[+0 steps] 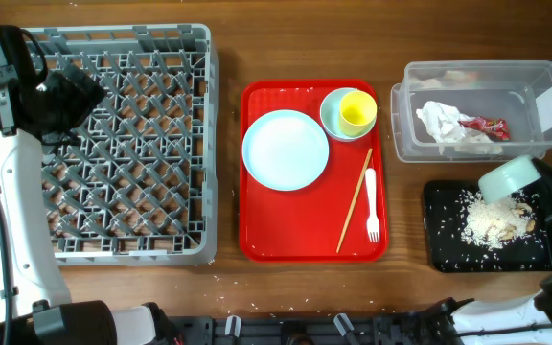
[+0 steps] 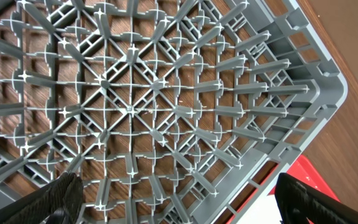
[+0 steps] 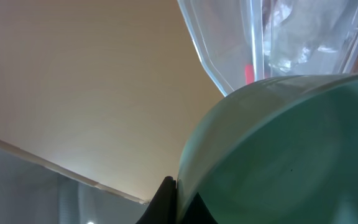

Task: Sort waste into correct bins and load items into the dishwasher rack
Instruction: 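Tilt the bowl with the right gripper to dump rice onto the black tray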

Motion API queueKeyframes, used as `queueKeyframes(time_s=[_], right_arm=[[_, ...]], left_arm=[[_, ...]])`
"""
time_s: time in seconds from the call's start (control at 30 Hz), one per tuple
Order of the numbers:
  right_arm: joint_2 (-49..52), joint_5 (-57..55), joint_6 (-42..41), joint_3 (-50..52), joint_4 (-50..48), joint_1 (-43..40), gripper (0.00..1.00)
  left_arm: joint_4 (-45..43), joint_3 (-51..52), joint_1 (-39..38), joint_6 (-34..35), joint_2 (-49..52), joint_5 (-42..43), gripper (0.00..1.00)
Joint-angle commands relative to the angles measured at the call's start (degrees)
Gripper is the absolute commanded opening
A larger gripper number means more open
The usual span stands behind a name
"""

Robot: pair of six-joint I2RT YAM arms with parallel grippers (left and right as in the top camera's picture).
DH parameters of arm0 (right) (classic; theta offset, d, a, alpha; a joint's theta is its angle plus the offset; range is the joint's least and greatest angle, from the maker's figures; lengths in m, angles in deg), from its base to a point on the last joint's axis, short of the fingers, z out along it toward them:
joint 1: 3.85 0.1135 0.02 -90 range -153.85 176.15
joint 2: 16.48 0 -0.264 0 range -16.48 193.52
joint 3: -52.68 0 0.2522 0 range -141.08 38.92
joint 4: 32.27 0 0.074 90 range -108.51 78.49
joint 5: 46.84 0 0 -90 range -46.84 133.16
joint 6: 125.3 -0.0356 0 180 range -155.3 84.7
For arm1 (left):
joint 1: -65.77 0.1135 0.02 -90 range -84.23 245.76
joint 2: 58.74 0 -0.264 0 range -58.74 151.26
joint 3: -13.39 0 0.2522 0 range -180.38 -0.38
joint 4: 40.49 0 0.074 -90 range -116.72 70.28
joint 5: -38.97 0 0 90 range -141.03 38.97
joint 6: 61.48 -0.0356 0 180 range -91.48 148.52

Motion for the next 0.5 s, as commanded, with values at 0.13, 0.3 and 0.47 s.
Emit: queueKeyframes(time_s=[0.13, 0.3, 0.47], right_arm=[[-11.37, -4.35, -3.61, -1.16, -10.29, -0.09, 0.04], [-11.04, 10.47, 1.25, -1.09, -4.35, 0.09, 0.04], [-12.02, 7.13, 1.38, -1.09, -2.62, 2.25, 0.04]], left_arm=[[-0.13, -0.04, 0.22, 0.31, -0.13, -0.74, 1.00], [-0.13, -0.04, 0.22, 0.31, -0.13, -0.76, 1.00], [-0.13, -0.04, 0.22, 0.31, -0.13, -0.76, 1.00]])
